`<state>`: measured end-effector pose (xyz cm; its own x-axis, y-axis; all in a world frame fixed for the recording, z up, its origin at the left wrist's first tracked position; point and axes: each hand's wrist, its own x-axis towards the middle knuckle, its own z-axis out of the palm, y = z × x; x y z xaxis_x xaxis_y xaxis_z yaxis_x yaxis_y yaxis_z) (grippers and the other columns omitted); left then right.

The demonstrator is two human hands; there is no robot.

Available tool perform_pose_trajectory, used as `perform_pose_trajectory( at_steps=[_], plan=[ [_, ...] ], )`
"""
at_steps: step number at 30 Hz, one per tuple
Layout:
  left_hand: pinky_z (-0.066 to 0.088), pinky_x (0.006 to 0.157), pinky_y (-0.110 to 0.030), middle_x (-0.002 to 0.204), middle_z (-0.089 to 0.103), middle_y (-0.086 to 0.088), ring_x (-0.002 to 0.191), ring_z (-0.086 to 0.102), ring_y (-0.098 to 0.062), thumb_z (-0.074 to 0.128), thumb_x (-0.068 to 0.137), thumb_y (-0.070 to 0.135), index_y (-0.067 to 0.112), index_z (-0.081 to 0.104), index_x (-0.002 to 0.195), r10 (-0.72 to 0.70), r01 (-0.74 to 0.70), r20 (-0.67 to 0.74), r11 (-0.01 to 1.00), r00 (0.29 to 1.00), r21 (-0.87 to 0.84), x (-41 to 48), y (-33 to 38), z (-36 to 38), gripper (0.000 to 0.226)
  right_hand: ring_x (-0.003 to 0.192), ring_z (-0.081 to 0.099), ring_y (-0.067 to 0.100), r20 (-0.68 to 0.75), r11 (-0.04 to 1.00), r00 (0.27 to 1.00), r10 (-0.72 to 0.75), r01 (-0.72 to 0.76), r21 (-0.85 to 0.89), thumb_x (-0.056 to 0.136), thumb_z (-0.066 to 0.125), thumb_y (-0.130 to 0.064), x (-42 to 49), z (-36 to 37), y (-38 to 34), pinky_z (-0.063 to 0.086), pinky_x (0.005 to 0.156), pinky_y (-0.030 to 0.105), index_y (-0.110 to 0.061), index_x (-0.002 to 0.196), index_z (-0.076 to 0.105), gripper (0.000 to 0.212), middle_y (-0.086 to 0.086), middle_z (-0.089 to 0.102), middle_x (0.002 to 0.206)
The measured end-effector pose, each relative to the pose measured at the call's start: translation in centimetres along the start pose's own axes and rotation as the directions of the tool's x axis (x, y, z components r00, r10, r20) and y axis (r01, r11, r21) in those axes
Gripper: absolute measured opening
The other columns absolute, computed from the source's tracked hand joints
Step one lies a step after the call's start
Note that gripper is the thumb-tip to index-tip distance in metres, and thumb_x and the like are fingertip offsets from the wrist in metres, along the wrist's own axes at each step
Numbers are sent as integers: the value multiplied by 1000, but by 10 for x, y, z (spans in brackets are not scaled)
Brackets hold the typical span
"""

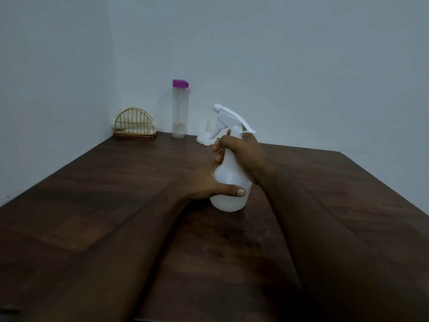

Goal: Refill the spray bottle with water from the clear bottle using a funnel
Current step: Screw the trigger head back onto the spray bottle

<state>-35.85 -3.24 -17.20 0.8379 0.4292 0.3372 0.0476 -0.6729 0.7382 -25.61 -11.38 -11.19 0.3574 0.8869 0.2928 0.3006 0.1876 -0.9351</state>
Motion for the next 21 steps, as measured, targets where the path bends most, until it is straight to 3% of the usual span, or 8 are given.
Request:
perform_pose_trajectory(
  at_steps=[4,7,11,17,21],
  plan=[
    [49,99,-37,120,58,16,111,55,0,80,50,68,36,49,125,-38,38,18,999,999,31,0,0,0,87,78,67,27,68,999,997,34,-35,18,88,65,-17,-4,-5,0,57,81,48,-4,87,65,13,20,73,96],
    [51,96,-39,117,60,14,111,57,-4,82,46,69,37,53,119,-67,66,-29,998,997,-17,-1,2,6,85,78,67,29,76,996,996,41,-46,73,89,68,-15,-5,-6,-1,57,80,46,-11,69,65,21,25,72,96],
    [52,95,-40,119,60,11,112,58,-7,87,50,52,31,47,127,-106,98,-45,984,993,-145,-3,3,15,89,75,68,28,-45,997,999,29,-26,71,88,69,-19,-6,-2,4,57,73,39,-14,58,61,31,22,72,83],
    [50,97,-40,120,60,12,113,57,-8,83,49,55,29,49,128,-145,137,-56,983,988,-124,-3,8,16,89,72,70,24,-181,1000,983,9,-10,-4,85,68,-20,-4,2,7,58,75,43,-14,65,63,21,13,72,72],
    [45,103,-37,130,58,-1,120,54,-16,85,66,31,17,49,132,-169,166,-34,984,985,-68,-5,14,16,77,55,63,11,-385,999,923,20,-28,-15,81,66,-13,-5,15,3,55,61,26,-4,68,65,17,7,67,59]
  ],
)
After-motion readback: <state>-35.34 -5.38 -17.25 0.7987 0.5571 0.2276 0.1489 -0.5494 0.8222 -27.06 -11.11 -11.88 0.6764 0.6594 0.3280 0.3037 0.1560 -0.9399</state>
